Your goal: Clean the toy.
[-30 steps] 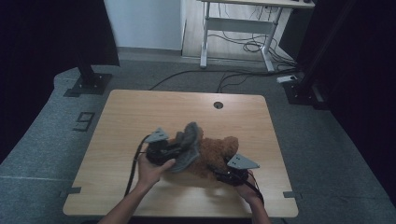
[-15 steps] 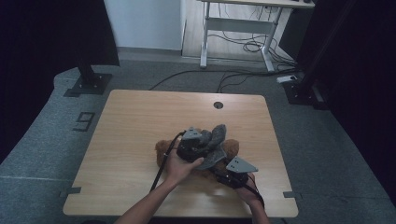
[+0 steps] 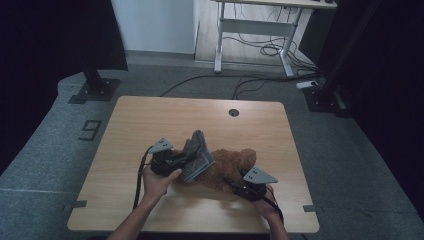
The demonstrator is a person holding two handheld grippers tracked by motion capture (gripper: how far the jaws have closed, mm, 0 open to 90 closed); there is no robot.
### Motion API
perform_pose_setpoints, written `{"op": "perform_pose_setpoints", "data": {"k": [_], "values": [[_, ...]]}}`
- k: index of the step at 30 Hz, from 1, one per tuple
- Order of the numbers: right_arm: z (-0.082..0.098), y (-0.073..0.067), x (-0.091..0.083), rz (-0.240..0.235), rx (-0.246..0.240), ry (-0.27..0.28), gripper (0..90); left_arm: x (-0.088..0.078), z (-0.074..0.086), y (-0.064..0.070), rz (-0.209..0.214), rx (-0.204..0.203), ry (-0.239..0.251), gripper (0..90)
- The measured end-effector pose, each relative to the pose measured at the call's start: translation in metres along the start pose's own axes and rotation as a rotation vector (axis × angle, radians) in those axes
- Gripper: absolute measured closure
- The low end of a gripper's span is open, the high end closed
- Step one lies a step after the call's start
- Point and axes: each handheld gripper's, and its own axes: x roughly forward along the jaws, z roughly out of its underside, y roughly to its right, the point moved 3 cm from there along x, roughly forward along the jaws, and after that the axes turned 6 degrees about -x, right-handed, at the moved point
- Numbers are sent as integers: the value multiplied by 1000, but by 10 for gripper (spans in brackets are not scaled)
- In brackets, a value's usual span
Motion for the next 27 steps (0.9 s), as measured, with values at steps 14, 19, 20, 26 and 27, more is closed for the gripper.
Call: {"op": "perform_pose_setpoints", "data": {"k": [14, 19, 20, 26, 27], "values": [[1, 1, 0, -3, 9, 9, 537, -33, 21, -57, -34, -127, 51, 771], [2, 2, 0, -5, 12, 14, 537, -28, 13, -37, 5, -96, 50, 770], [2, 2, 0, -5, 15, 15, 537, -23, 8, -27, 20, -72, 38, 770], [2, 3, 0, -3, 21, 18, 537, 13, -17, 21, 91, 9, -6, 771], [2, 3, 0, -4, 21, 18, 537, 21, -19, 28, 115, 9, -19, 771]]}}
